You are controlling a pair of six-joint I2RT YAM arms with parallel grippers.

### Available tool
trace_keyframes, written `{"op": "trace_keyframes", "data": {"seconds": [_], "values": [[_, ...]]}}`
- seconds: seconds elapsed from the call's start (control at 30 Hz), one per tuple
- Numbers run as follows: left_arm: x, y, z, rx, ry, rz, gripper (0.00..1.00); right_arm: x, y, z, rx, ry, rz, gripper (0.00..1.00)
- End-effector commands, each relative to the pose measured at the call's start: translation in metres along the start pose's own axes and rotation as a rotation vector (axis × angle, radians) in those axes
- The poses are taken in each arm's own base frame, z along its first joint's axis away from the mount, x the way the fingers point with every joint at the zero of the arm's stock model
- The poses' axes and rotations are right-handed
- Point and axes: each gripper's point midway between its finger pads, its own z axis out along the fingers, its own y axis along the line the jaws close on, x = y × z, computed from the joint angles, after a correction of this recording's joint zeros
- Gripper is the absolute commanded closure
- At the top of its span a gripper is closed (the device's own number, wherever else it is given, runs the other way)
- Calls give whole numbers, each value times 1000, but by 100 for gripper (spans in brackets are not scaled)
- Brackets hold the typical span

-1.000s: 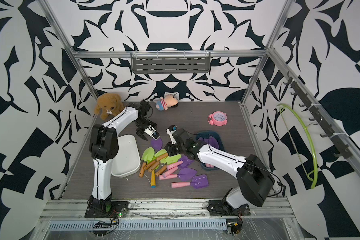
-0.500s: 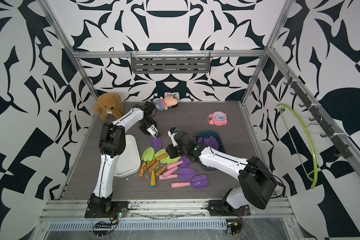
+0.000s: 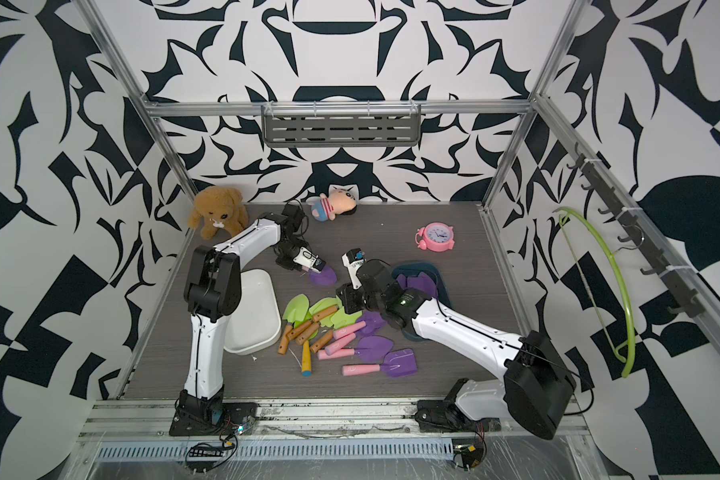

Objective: Sort the small shovels by color and place them into the storage box
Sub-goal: Pick up the shovel from the center of the board.

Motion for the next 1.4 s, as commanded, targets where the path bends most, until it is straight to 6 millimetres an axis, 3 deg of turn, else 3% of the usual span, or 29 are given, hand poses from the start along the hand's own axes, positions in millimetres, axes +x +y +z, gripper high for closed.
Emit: {"op": "trace_keyframes", "data": {"seconds": [0.0,0.07,0.3,0.4,0.6,0.83,1.1,1.37], "values": [[-18,13,-65,-150,-90,-408,100,-22,12,-6,-38,-89,-17,77],[-18,20,-85,-231,-119,-611,100,-25,18,-3,-64,-96,-1,77],[-36,1,-139,-270,-357,-1278,100,-33,36,13,-110,-121,55,71],[-46,-5,-150,-247,-483,-1517,100,-37,53,25,-148,-125,89,66],[-27,-18,-147,-258,-476,-1966,100,-44,82,52,-195,-138,148,57],[-22,-38,-142,-245,-465,-2123,100,-55,93,73,-173,-171,183,55],[-37,-43,-154,-167,-539,-2130,100,-67,88,100,-109,-193,215,55],[-49,-48,-163,-99,-587,-2121,100,-84,100,115,-117,-204,165,57]]}}
